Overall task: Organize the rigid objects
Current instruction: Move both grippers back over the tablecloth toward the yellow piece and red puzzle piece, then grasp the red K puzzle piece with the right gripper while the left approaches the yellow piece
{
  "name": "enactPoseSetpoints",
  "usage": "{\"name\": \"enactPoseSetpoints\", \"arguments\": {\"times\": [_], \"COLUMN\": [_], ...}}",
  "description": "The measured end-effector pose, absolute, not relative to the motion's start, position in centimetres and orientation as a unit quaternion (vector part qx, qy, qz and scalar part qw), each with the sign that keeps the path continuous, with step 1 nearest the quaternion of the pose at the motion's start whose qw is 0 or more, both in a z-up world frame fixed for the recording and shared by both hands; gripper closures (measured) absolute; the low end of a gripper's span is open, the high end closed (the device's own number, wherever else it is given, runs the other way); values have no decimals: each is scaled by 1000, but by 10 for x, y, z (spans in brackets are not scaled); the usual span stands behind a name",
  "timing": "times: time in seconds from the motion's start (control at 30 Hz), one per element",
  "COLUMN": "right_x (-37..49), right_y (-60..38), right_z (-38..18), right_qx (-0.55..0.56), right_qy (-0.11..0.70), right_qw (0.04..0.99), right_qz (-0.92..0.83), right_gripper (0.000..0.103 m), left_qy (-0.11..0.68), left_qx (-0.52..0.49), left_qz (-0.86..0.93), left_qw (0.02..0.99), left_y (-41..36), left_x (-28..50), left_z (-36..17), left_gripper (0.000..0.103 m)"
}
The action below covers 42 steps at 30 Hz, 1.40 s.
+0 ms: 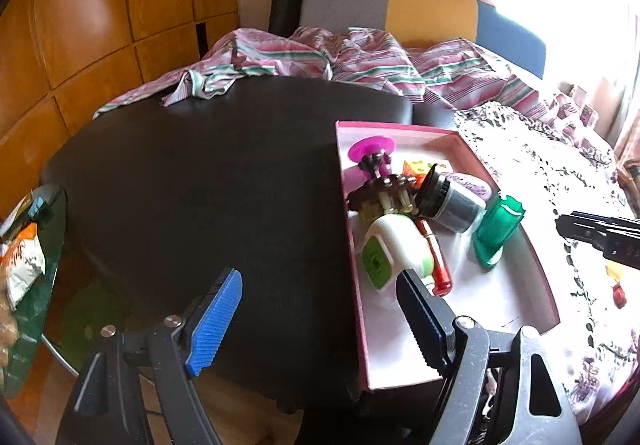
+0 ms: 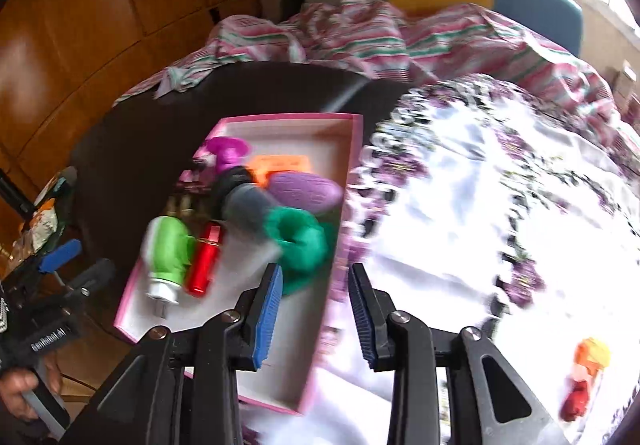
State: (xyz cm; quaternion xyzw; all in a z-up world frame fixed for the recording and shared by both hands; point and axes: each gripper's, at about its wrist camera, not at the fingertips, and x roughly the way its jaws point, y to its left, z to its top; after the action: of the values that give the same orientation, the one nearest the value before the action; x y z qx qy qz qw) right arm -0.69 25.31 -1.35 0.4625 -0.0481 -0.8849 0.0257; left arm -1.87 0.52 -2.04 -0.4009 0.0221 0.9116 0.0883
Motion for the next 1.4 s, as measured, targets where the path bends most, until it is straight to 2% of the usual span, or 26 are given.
{"name": "enactPoseSetpoints", "arguments": {"times": [0.23,0.47,0.7,0.87,1.17,1.2,1.3,1.4], "right_x": [21,69,125,138,111,109,106,103], "right_y": [338,448,535,556,536,534,531,524], "right_z": [-9,-6,-15,-38,-74,-76,-79,-84], "right_qx": [473,469,486,534,590,592,594,607], "right_qy": [-98,-195,-277,-297,-287,-285,-282,-275], "right_qw": [-54,-181,-273,-265,-219,-219,-221,-211], "right_qz": [-874,-842,-783,-746,-723,-721,-720,-715], "right_gripper": [68,68,60,59,58,57,42,42], "left_qy": [38,51,64,78,101,100,99,102], "left_qx": [-386,-374,-380,-388,-391,-392,-396,-396], "left_qz": [914,910,894,879,860,858,851,846], "left_qw": [121,174,230,265,313,316,330,342], "left_y": [28,64,112,143,183,186,195,203], "left_x": [-17,-17,-16,-10,4,4,5,7], "left_z": [-9,2,4,-1,-3,-3,-5,-5], "left_gripper": [23,23,23,23,23,22,22,22]}}
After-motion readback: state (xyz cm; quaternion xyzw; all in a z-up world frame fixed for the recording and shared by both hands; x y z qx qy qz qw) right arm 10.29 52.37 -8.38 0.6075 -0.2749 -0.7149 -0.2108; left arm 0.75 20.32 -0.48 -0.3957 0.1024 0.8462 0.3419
